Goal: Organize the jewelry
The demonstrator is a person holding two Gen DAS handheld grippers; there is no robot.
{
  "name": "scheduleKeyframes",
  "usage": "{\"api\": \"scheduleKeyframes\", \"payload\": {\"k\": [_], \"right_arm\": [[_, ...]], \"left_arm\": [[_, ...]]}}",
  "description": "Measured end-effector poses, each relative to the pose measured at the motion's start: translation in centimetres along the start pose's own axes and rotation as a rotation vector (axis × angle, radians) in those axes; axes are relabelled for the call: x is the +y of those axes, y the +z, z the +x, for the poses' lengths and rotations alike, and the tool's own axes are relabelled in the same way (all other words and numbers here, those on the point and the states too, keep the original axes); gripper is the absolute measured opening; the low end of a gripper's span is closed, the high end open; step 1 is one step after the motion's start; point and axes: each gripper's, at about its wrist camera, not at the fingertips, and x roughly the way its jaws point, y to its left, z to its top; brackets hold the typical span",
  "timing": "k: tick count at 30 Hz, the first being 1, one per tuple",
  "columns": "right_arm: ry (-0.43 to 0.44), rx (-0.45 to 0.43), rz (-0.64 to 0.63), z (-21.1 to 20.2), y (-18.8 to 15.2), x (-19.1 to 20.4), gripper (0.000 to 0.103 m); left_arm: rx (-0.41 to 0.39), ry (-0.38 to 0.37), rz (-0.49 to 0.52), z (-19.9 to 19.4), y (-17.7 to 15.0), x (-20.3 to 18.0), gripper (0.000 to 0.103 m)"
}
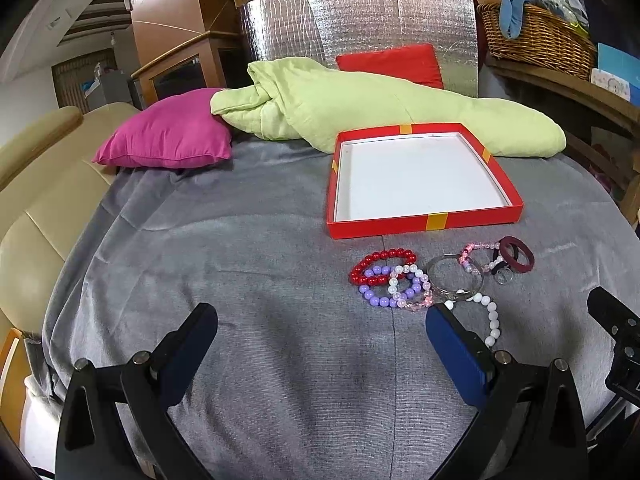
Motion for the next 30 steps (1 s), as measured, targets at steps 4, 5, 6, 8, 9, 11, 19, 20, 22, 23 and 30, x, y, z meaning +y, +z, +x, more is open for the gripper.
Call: {"api": "scheduleKeyframes", "payload": {"k": [4, 5, 6, 8, 9, 11, 19, 20, 22, 23, 30], "right_arm": [[-0.002, 0.002, -0.001, 0.1, 0.0, 0.0, 0.103], [-0.001, 0.004, 0.0, 0.2, 0.0, 0.0, 0.103], [0.001, 0.004, 0.002, 0.2, 0.0, 0.0, 0.103], [0.001, 0.007, 0.004, 0.3, 0.0, -0.1, 0.103], [0.001, 0.008, 0.004, 0.4, 0.1, -0.1, 0.103], [0.007, 0.011, 0.008, 0.6, 0.1, -0.3, 0.103], [0.162, 0.113, 0.032, 4.1, 1.9, -2.8, 0.087], [0.193, 0.147, 0.028, 5.1, 2.1, -2.9, 0.079], [0.222, 0.192, 0.018, 6.6, 2.4, -2.8, 0.071], [0.237, 0.217, 0.019, 7.5, 2.8, -2.7, 0.067], [0.24, 0.323, 0.025, 12.8, 4.1, -2.6, 0.043]], "left_arm": [[0.001, -0.004, -0.001, 0.0, 0.0, 0.1, 0.103], [0.002, -0.006, -0.001, 0.0, 0.1, 0.1, 0.103], [0.003, -0.008, -0.001, 0.0, 0.1, 0.1, 0.103], [0.004, -0.011, -0.003, 0.2, 0.2, 0.2, 0.103], [0.005, -0.013, -0.005, 0.3, 0.3, 0.3, 0.103], [0.016, -0.027, -0.006, 0.8, 0.6, 0.6, 0.103], [0.102, -0.129, 0.04, 4.8, 2.6, 2.4, 0.103], [0.119, -0.163, 0.043, 5.2, 2.7, 2.4, 0.103], [0.137, -0.202, 0.048, 5.8, 2.9, 2.4, 0.103], [0.141, -0.21, 0.057, 6.1, 2.9, 2.4, 0.103], [0.186, -0.244, 0.027, 8.9, 3.3, 3.3, 0.096]]}}
